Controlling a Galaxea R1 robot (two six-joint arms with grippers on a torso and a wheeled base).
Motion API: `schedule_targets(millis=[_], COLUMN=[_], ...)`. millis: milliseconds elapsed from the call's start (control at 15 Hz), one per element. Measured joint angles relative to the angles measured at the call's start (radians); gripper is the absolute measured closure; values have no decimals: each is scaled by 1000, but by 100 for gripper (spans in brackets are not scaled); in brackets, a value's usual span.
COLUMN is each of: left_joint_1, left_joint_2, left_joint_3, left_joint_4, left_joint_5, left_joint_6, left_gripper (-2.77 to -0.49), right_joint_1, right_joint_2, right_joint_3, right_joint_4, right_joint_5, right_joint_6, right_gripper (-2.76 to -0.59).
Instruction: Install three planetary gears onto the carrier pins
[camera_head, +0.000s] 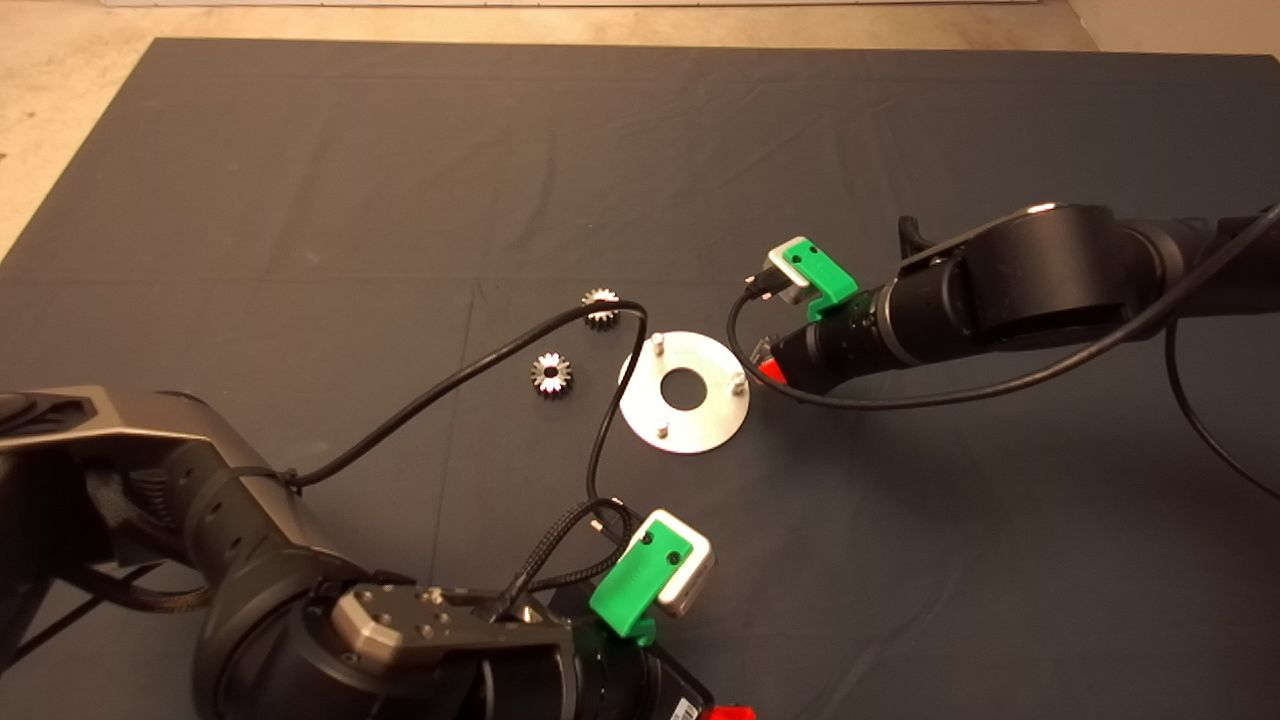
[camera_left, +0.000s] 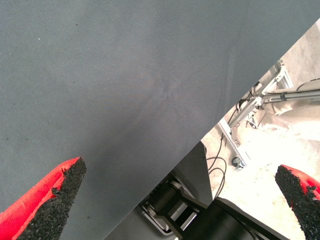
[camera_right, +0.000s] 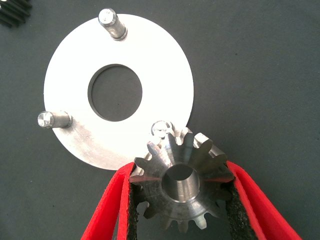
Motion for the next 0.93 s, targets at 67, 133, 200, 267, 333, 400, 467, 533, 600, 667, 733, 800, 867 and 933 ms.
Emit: schedule_targets(millis=[67,133,200,267,333,400,467,533,600,667,733,800,867,933], left_joint_1=[0,0,0,0,0,0,0,0,0,0,0,0,0,0], left_joint_2=[0,0,0,0,0,0,0,0,0,0,0,0,0,0], left_joint_3=[0,0,0,0,0,0,0,0,0,0,0,0,0,0], left_joint_4=[0,0,0,0,0,1,3,6,9,11,11,12,12,12], left_joint_5=[0,-1,0,0,0,0,0,0,0,0,-1,0,0,0], left_joint_6=[0,0,0,0,0,0,0,0,0,-1,-1,-1,-1,-1], left_gripper=[-275,-275,-275,-275,-275,-275,-275,-275,-275,-275,-275,-275,-275,-275], right_joint_1=[-8,-19,-24,-23,-21,-21,-21,-21,-21,-21,-21,-21,-21,-22], right_joint_2=[7,11,19,24,24,29,33,36,39,44,52,55,60,64], right_joint_3=[-10,-17,-22,-25,-25,-31,-37,-42,-48,-55,-61,-63,-63,-64], right_joint_4=[0,0,2,1,2,2,1,1,1,1,1,1,1,1], right_joint_5=[0,0,-1,0,1,1,1,1,2,3,3,3,4,5], right_joint_6=[0,0,0,0,0,0,0,0,0,0,0,0,0,0], right_gripper=[-95,-95,-95,-95,-95,-95,-95,-95,-95,-95,-95,-95,-95,-94])
